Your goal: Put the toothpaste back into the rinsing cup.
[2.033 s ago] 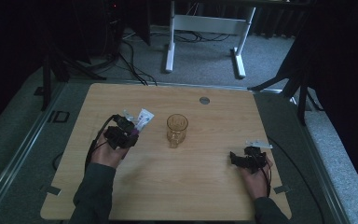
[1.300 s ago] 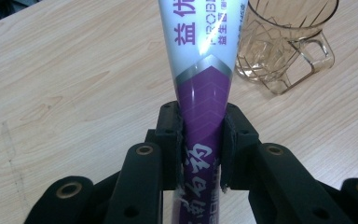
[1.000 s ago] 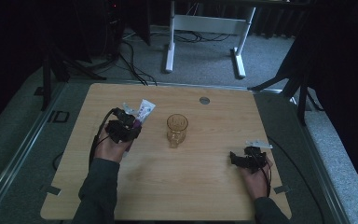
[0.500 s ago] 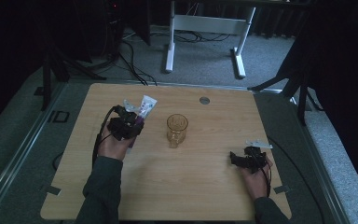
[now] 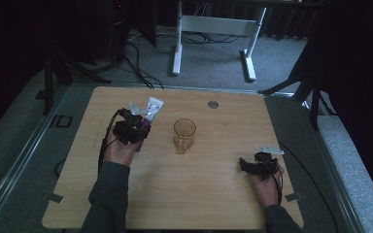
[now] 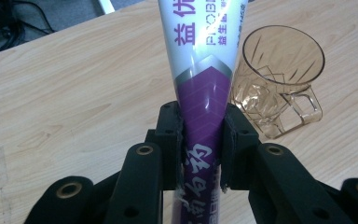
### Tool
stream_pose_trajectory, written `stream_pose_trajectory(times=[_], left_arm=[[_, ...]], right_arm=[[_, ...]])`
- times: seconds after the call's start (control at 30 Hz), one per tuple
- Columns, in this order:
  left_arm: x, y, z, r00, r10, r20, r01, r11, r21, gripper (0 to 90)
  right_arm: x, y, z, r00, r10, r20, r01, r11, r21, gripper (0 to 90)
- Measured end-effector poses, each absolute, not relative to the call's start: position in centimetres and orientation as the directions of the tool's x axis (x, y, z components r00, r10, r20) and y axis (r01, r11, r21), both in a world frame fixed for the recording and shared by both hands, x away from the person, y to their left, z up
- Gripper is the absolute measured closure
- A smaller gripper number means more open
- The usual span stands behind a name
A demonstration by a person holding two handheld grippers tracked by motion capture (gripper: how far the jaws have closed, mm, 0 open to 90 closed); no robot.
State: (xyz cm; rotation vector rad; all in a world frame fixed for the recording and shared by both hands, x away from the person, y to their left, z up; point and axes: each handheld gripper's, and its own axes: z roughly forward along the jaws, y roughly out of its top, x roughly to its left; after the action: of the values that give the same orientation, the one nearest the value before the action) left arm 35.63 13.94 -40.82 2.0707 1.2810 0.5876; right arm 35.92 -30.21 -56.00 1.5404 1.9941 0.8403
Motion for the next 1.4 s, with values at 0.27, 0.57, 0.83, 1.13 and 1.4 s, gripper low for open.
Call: stream_pose_trajectory(times=[0.27,0.57,0.83,1.13,1.4], left_arm=[[35.6,13.7,-40.7,0.422,0.905,0.059,0.582,-0.32,0.748,72.1],[35.6,13.5,-40.6,0.424,0.903,0.069,0.554,-0.319,0.769,72.1],[35.7,13.1,-40.6,0.436,0.897,0.076,0.538,-0.328,0.777,72.1],[35.7,12.7,-40.5,0.454,0.888,0.077,0.518,-0.333,0.788,72.1],[35.6,12.4,-40.3,0.462,0.884,0.07,0.504,-0.327,0.8,72.1]], right_arm=[[35.9,-30.2,-56.0,-0.251,0.968,-0.004,0.673,0.178,0.718,11.1],[35.9,-30.2,-56.0,-0.251,0.968,-0.005,0.673,0.178,0.718,11.1],[35.9,-30.2,-56.0,-0.251,0.968,-0.004,0.673,0.178,0.718,11.0],[35.9,-30.2,-56.0,-0.251,0.968,-0.004,0.673,0.178,0.718,11.0],[35.9,-30.2,-56.0,-0.251,0.968,-0.005,0.673,0.178,0.718,11.0]])
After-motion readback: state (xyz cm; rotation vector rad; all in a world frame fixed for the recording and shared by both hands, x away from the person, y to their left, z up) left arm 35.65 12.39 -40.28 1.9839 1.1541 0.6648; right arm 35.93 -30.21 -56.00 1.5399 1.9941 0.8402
